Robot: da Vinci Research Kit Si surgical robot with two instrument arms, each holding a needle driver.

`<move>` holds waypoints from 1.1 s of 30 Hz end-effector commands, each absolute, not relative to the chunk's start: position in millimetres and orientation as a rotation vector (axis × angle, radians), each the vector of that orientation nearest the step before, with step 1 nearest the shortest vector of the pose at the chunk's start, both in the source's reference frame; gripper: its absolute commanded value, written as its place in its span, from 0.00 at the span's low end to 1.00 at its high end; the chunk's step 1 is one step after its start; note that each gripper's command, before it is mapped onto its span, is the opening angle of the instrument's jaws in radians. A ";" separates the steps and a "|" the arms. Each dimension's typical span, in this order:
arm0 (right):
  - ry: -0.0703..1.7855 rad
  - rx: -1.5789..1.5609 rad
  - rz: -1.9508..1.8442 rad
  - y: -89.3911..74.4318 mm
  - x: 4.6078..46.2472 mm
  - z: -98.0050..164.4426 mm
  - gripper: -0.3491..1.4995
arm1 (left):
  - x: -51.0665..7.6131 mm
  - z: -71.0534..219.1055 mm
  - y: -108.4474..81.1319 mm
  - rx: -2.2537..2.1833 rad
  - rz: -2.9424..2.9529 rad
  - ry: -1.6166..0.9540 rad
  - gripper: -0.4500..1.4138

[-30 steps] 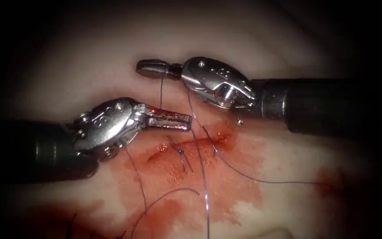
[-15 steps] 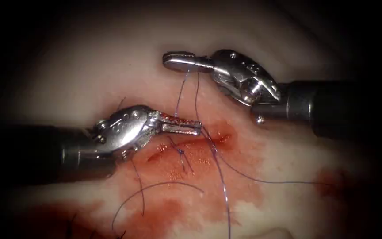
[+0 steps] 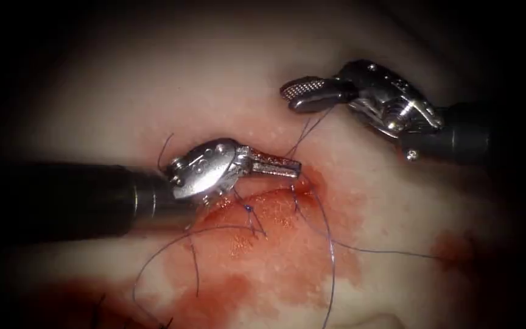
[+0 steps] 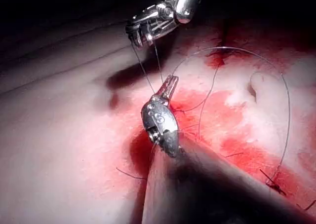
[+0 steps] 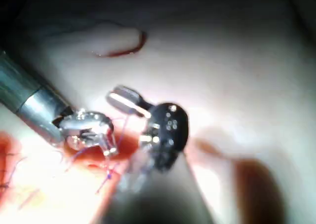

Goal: Wound Closure

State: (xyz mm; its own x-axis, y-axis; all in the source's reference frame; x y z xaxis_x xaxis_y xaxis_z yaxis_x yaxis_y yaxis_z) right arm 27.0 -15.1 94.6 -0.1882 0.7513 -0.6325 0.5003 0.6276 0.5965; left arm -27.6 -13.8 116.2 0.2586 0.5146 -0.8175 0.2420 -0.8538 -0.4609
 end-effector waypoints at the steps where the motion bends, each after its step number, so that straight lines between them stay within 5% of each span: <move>1: 1.857 1.008 0.284 -15.0 27.5 94.8 0.24 | -28.0 116.9 -13.7 -2.299 1.622 -0.708 0.00; 12: 1.725 1.085 -0.098 -18.3 24.9 96.1 0.19 | -28.2 118.1 -12.1 -2.405 1.541 -0.797 0.00; 22: 1.399 1.122 -0.501 -22.4 23.9 97.7 0.32 | -27.6 119.9 -12.0 -2.403 1.538 -0.854 0.00; 33: 1.007 1.065 -0.822 -27.1 25.0 97.1 0.34 | -27.9 120.1 -12.5 -2.396 1.534 -0.883 0.00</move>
State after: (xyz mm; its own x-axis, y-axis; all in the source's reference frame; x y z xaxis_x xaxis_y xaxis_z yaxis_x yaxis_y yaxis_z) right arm 24.1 -27.2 96.9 0.3381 -0.0778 -0.9379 0.9089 0.2857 0.3039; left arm -27.4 -12.5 119.6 0.2985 0.5574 -0.7747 0.3905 -0.8120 -0.4338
